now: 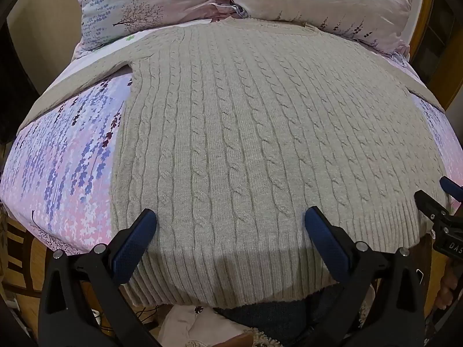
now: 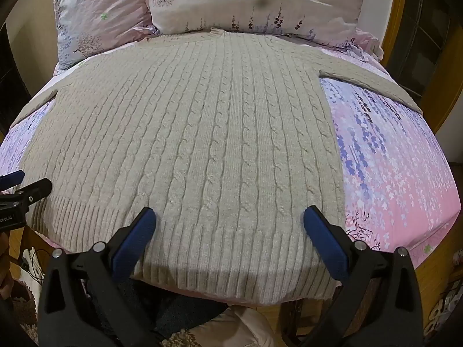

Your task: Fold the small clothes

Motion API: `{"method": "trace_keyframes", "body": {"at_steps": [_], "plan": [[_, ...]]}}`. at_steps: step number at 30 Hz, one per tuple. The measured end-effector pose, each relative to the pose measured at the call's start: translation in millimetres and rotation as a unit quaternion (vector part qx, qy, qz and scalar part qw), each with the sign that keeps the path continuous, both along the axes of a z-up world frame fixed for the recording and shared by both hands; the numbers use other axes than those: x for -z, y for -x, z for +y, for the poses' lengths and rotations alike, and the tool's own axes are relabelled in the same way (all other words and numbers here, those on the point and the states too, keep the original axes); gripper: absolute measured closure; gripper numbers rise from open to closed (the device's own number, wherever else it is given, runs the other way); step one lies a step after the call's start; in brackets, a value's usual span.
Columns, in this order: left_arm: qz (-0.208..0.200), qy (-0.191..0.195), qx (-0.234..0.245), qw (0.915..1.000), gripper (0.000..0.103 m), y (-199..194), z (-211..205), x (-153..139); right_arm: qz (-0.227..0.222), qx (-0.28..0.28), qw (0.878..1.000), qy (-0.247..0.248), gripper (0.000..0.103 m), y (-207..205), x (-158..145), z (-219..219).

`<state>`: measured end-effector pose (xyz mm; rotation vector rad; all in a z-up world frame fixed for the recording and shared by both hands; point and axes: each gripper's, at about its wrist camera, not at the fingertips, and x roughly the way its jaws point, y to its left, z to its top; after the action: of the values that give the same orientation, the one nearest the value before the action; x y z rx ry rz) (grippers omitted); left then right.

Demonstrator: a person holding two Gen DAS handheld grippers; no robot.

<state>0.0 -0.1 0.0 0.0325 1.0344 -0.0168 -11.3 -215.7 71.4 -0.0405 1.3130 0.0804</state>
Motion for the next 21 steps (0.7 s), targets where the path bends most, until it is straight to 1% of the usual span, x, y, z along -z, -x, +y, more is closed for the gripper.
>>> {"method": "trace_keyframes", "body": {"at_steps": [21], "plan": [[0.005,-0.001,0.003,1.0,0.001,-1.2,0.0,2.9,0.002,0.0,1.0,-0.001,0.002,-0.7,0.1,0.0]]}}
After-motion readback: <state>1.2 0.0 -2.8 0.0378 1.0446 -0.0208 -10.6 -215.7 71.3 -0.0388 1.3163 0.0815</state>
